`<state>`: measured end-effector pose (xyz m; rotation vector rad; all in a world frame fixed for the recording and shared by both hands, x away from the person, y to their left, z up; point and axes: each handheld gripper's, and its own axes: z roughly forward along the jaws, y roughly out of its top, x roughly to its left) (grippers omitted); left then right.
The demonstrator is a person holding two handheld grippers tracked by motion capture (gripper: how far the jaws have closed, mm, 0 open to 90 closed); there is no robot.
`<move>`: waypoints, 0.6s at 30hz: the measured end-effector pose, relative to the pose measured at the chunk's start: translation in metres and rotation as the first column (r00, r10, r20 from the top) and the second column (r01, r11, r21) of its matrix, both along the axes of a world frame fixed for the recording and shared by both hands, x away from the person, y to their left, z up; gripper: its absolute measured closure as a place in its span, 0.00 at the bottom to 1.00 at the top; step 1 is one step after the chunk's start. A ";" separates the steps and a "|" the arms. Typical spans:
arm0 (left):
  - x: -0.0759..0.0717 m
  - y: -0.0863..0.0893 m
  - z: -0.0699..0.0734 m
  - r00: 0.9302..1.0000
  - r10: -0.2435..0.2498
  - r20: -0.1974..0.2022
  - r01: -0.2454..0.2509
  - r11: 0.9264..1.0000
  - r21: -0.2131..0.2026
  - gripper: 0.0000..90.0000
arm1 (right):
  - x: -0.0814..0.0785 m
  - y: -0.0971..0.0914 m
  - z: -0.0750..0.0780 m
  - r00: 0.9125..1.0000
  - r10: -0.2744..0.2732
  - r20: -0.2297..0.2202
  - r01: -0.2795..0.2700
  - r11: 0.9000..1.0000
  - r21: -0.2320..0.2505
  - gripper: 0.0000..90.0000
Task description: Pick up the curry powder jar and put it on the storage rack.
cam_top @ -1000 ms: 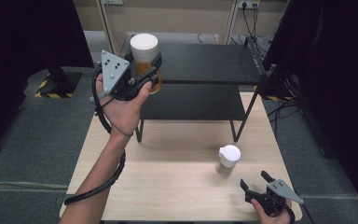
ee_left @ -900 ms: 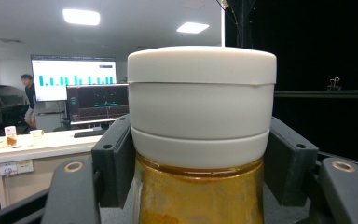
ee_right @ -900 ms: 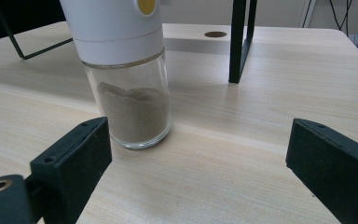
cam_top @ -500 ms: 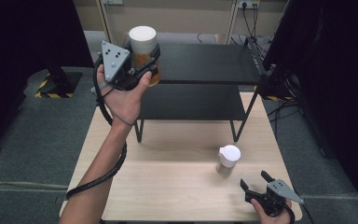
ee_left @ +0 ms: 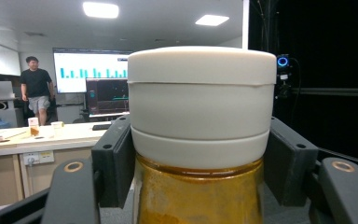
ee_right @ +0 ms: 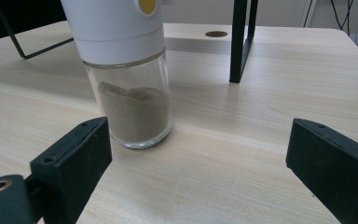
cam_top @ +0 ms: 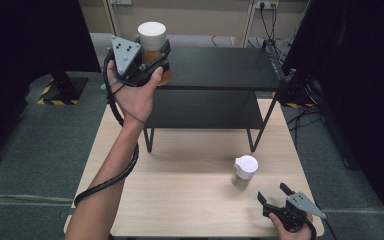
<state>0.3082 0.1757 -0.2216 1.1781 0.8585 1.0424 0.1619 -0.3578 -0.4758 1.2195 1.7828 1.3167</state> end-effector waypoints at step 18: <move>0.028 -0.005 0.001 0.999 0.032 -0.035 -0.032 0.999 0.012 0.39 | 0.000 0.000 0.000 1.000 0.004 0.003 -0.004 1.000 -0.002 0.08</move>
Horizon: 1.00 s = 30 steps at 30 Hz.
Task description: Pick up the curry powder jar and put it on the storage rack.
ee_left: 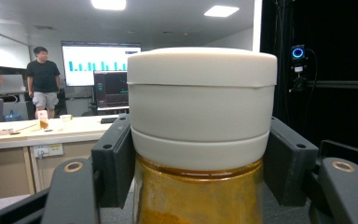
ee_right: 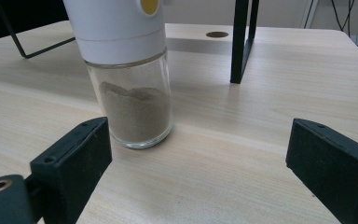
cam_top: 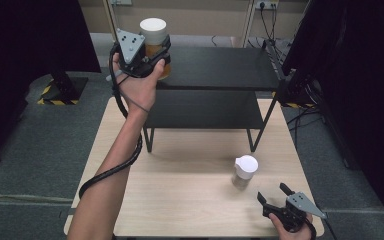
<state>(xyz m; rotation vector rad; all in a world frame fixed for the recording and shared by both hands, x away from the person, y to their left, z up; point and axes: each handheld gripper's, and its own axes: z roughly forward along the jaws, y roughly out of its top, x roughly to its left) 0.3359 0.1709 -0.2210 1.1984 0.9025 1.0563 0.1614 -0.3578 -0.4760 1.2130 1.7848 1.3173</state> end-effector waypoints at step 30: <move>0.025 0.003 -0.005 0.998 0.032 -0.052 -0.032 0.999 -0.001 0.39 | -0.001 -0.001 -0.001 1.000 0.007 0.006 -0.007 1.000 -0.001 0.08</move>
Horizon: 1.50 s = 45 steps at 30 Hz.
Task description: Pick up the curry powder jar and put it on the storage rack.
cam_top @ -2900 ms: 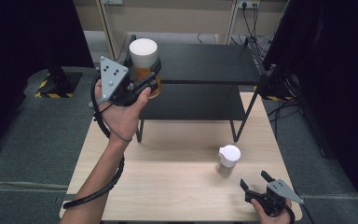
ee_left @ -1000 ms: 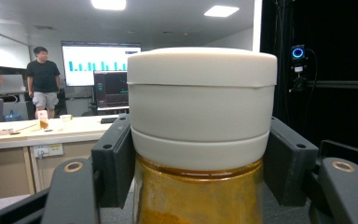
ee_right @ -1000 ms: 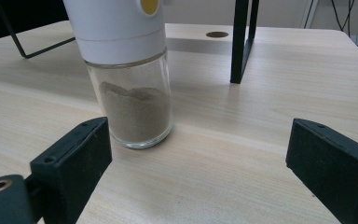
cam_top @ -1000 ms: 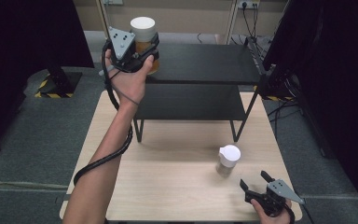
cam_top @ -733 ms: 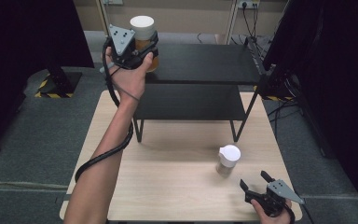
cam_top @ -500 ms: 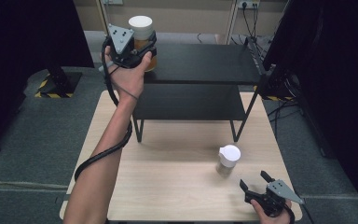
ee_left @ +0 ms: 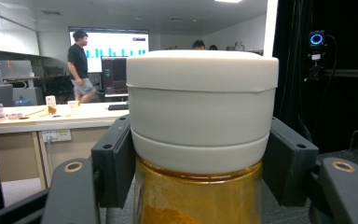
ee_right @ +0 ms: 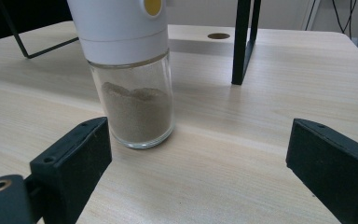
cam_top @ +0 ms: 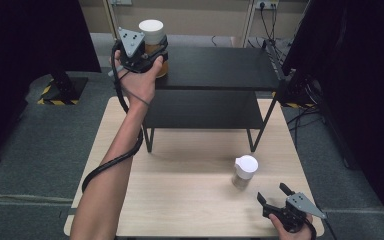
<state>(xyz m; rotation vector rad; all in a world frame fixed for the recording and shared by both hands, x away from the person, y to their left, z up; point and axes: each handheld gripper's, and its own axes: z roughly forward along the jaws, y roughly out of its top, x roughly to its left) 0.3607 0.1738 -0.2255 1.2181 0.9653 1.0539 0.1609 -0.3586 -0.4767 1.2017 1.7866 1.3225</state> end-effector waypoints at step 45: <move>-0.043 -0.001 -0.002 1.000 -0.004 0.016 0.004 1.000 0.018 0.18 | -0.001 0.001 0.000 1.000 -0.002 0.004 0.002 1.000 -0.002 0.07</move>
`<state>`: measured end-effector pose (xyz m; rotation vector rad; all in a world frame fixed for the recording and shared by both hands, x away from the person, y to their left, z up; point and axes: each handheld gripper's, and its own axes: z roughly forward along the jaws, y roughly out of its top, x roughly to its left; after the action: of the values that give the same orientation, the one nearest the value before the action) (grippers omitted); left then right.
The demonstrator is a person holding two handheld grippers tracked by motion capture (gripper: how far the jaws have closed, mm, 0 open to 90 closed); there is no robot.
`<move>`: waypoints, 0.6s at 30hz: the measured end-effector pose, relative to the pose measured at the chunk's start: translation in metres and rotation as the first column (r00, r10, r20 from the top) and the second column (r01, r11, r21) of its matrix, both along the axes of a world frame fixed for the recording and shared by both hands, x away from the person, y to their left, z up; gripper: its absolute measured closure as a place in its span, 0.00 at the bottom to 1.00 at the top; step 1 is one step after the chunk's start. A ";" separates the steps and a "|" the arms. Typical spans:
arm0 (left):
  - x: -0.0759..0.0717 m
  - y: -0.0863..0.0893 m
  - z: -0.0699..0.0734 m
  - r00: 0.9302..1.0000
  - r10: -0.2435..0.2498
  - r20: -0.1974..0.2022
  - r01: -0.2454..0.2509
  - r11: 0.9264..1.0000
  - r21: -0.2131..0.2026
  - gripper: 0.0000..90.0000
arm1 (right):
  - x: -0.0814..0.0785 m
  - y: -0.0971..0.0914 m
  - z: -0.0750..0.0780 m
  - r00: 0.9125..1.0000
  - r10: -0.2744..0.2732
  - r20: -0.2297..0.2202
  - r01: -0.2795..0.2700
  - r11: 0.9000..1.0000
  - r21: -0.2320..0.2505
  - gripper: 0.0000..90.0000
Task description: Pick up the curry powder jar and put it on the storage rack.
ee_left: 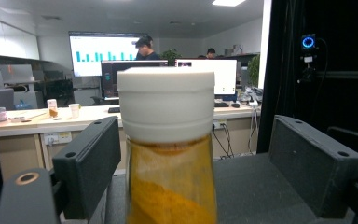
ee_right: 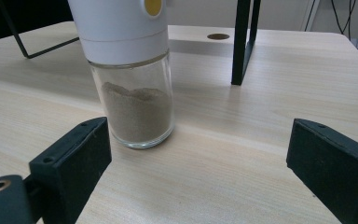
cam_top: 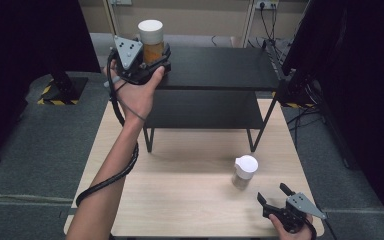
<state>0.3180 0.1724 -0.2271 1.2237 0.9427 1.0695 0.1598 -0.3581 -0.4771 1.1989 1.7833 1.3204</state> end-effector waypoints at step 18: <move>-0.029 0.014 -0.027 0.999 -0.032 0.034 0.032 0.999 0.012 0.18 | 0.000 0.001 0.000 1.000 -0.002 -0.001 0.002 1.000 -0.001 0.07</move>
<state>0.2887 0.1861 -0.2538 1.2221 0.8892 1.0682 0.1596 -0.3575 -0.4769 1.2009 1.7820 1.3182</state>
